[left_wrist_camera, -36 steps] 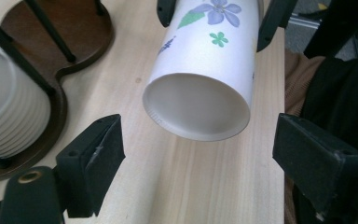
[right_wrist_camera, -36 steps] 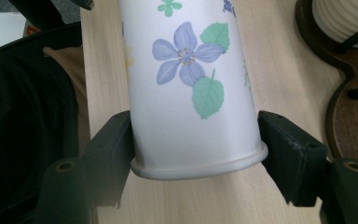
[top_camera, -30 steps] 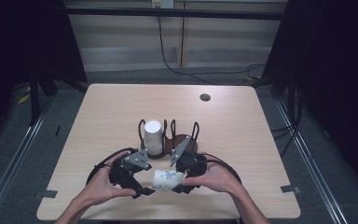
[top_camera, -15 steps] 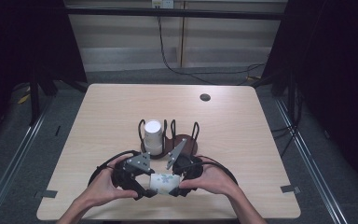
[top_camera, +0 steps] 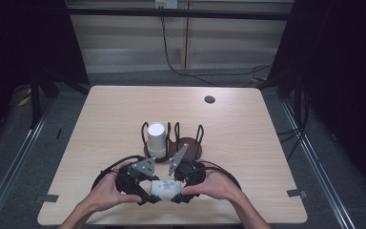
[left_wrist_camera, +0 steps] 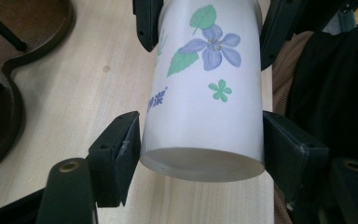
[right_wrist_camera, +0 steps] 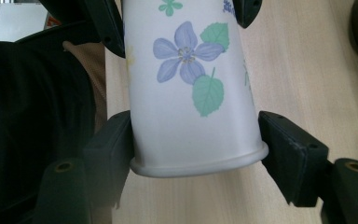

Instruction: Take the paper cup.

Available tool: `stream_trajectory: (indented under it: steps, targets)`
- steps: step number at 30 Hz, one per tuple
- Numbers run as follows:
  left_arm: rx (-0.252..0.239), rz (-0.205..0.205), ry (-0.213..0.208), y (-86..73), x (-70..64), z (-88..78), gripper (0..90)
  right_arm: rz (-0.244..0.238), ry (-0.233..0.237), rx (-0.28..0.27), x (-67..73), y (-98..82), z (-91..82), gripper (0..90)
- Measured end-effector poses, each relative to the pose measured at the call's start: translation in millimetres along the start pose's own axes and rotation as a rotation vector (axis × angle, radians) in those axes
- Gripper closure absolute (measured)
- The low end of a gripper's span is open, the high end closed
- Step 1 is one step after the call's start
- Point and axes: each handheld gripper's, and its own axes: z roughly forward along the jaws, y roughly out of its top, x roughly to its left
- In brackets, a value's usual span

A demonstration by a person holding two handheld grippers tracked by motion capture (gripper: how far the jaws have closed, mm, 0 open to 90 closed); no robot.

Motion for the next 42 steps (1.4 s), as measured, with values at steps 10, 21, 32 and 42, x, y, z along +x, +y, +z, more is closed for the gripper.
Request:
stream_trajectory:
  steps: [10, 21, 32, 42]
  targets:
    - [-0.003, -0.004, -0.014, -0.9, -0.4, 1.9, 35.4, 0.0, 0.001, -0.005, 0.3, -0.7, -1.1, 29.3]
    - [-0.03, 0.005, -0.015, -2.3, 0.7, -0.3, 37.1, 0.016, 0.006, -0.042, -1.9, -3.3, -4.2, 25.9]
    - [-0.044, -0.017, -0.016, -3.2, 1.3, -1.4, 37.1, 0.029, 0.0, -0.107, -2.5, -5.4, -6.8, 15.3]
    - [-0.067, -0.036, -0.018, -7.5, 5.9, -5.9, 37.0, 0.07, -0.012, -0.185, -7.6, -11.5, -15.7, 13.9]
